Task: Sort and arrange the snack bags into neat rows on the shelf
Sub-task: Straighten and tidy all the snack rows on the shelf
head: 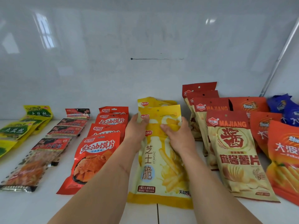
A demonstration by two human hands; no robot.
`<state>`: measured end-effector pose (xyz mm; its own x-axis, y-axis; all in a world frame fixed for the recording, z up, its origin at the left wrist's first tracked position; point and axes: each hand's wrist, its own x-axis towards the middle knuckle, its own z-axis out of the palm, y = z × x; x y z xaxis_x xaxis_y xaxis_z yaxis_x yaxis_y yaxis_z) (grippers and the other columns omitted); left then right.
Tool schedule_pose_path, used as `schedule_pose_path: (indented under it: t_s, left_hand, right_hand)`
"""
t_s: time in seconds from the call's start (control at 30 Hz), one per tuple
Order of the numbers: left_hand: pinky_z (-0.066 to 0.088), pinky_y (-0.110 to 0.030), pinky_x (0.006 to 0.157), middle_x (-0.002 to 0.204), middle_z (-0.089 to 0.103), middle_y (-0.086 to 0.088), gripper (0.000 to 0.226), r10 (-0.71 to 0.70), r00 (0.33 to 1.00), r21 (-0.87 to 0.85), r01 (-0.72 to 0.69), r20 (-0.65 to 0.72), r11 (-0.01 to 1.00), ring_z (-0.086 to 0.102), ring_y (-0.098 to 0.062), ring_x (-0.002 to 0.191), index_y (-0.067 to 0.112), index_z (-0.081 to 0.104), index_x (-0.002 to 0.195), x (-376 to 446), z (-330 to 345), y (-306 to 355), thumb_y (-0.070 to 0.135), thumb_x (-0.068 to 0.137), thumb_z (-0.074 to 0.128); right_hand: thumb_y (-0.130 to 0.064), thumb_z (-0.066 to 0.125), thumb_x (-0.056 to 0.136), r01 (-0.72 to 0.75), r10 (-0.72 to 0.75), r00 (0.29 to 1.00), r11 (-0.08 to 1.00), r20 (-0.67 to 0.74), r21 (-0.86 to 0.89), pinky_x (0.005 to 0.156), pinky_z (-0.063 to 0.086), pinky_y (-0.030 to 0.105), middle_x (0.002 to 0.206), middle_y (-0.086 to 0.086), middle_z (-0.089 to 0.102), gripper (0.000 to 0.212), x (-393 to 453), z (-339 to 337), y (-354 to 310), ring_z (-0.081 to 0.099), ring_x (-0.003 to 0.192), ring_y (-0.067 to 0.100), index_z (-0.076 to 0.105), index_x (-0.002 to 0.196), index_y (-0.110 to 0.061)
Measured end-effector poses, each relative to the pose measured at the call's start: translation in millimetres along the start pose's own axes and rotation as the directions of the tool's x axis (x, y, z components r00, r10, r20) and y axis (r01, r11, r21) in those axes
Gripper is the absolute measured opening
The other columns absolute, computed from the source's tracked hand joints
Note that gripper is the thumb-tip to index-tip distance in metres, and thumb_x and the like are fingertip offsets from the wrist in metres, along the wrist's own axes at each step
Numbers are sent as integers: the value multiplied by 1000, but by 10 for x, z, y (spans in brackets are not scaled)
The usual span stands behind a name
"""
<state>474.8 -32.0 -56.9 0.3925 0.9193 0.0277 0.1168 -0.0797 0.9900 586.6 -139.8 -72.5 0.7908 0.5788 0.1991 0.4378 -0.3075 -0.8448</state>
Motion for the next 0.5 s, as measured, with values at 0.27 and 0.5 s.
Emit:
schedule_pose_path:
  t_s: [0.27,0.5]
  left_hand:
    - [51,-43,98,124,66,0,40,29,999,168,-25,-17,985,62,-24,113,24,55,135,-15,65,-25,42,100,53]
    - [38,-46,112,153,41,-13,76,-28,999,234,32,-21,972,43,-34,138,14,25,155,-99,-17,139,59,97,46]
  right_hand:
    - [-81,62,62,-47,47,999,999,18,23,96,49,49,132,-8,58,92,-38,18,9,57,121,21,37,138,-35]
    - [-89,59,57,-53,54,998,997,13,-61,98,48,51,145,2,50,115,1,-68,-80,53,128,27,27,149,-28]
